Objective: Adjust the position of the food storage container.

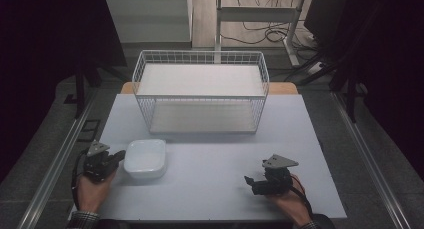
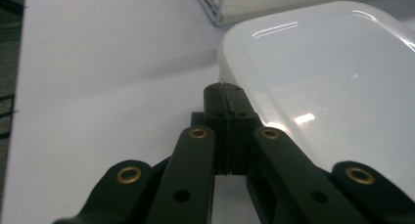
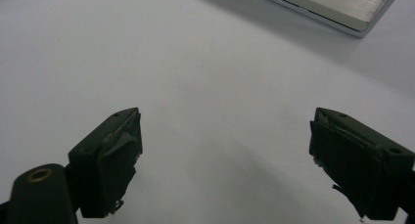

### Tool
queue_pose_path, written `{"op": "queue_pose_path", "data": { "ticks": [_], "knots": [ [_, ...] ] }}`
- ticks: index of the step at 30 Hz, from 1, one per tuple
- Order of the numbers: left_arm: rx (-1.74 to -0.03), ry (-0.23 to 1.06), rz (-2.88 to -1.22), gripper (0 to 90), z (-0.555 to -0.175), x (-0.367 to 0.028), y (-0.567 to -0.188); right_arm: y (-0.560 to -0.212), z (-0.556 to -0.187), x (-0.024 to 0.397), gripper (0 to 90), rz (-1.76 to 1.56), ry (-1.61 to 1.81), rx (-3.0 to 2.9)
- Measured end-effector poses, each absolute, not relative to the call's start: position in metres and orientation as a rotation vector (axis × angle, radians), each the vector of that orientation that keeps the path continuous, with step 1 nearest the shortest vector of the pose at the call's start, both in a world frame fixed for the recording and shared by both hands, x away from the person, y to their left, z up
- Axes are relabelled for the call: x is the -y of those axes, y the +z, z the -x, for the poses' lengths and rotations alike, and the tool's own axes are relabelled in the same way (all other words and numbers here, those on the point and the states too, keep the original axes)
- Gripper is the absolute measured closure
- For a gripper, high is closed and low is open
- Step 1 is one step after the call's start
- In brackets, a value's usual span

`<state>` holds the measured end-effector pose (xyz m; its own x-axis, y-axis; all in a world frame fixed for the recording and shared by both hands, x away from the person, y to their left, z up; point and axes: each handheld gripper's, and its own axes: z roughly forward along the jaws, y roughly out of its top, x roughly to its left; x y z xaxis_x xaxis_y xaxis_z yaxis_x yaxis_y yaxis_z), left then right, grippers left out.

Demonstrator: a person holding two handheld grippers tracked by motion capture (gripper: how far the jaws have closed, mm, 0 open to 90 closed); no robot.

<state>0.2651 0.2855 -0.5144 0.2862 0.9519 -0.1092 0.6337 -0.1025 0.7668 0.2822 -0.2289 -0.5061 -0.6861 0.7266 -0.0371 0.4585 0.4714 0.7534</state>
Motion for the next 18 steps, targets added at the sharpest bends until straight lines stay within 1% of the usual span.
{"op": "queue_pose_path", "data": {
  "ticks": [10,18],
  "knots": [
    [-1.365,0.512,-1.854,90.0,-0.279,-0.260,-0.513,-0.505,-0.283,0.229,19.1,-0.996,1.055,-2.381],
    [-1.302,0.500,-1.903,90.0,-0.283,-0.237,-0.512,-0.503,-0.283,0.229,25.8,-0.995,1.040,-2.390]
  ]
}}
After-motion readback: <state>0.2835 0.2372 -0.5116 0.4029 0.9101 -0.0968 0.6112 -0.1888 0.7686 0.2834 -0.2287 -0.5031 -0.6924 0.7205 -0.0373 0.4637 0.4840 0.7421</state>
